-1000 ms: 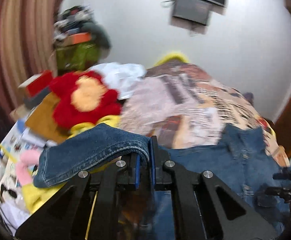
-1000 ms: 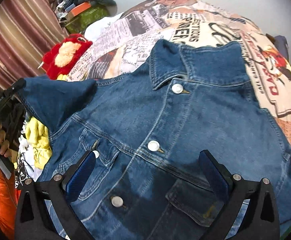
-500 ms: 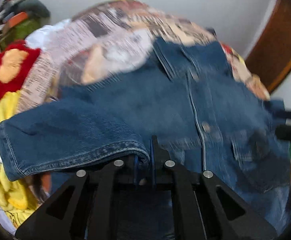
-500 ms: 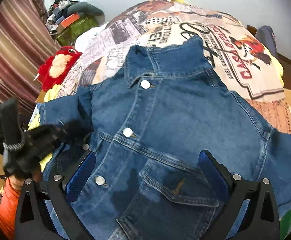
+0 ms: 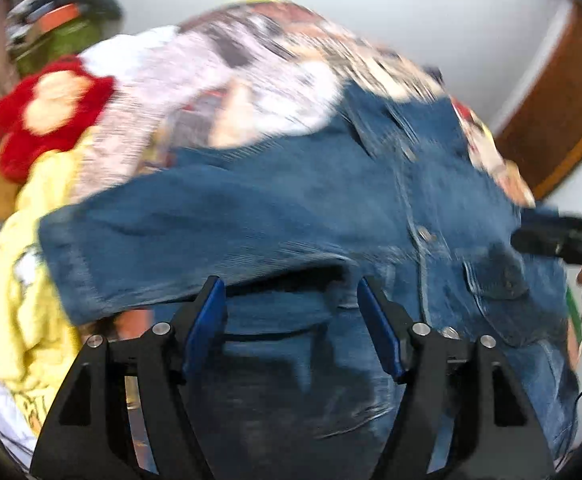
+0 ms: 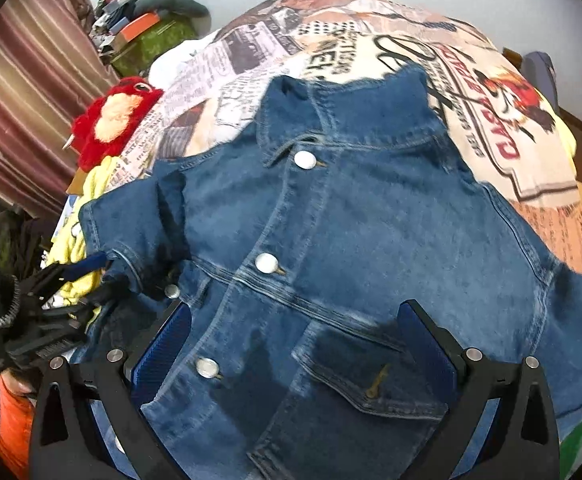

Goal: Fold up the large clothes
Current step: 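Carry the held sleeve across the jacket body with the left tool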

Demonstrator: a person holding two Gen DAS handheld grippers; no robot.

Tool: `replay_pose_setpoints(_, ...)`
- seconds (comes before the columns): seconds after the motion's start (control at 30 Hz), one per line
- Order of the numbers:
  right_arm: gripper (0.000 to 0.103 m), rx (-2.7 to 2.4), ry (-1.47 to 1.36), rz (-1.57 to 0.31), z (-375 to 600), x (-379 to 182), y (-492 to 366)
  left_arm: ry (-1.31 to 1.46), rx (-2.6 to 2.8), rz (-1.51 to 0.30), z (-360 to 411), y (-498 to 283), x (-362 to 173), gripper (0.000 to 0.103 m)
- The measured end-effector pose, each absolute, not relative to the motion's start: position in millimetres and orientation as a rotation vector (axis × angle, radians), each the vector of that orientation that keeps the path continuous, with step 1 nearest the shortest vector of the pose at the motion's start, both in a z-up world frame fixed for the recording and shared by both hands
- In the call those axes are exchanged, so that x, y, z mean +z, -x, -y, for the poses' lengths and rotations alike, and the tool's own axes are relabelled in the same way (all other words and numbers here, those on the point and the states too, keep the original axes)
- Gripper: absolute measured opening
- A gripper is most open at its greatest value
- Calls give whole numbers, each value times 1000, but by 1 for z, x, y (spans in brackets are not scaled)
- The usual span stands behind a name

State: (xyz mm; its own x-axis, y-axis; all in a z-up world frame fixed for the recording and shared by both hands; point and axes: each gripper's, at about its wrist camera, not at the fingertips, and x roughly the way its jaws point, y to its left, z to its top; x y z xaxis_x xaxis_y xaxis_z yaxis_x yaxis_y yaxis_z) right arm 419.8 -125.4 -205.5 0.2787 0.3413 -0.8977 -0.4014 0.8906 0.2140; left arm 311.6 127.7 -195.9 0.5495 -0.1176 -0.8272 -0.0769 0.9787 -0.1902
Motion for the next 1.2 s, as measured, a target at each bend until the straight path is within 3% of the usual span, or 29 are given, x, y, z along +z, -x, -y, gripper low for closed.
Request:
replay_pose_setpoints(0.17,103,528,105,-1170,98,-204,-418,306,111,-922,-196,-292,-186,73)
replay_pose_setpoints(0.43,103,559,199,-1184,55,-216,-420,555,265,-985,-280,-273,-243,73)
replay_pose_setpoints(0.77,103,571,231,-1221,34,-231,-426,804,189,-1013,-296,-291,-295,72)
replay_pose_setpoints(0.87,103,561,199,-1233,40,-232,-431,795,239,-1002,-301,-298,-297,60)
replay_pose_setpoints(0.93,103,551,173,-1242,45,-231,-434,752,283,-1009,-301,-302,-297,41)
replay_pose_setpoints(1.1,103,520,102,-1259,65,-229,-440,552,353,-989,-284,-300,-281,24)
replay_pose_setpoints(1.2,103,508,81,-1247,78,-223,-441,451,368,-939,-270,-298,-256,21)
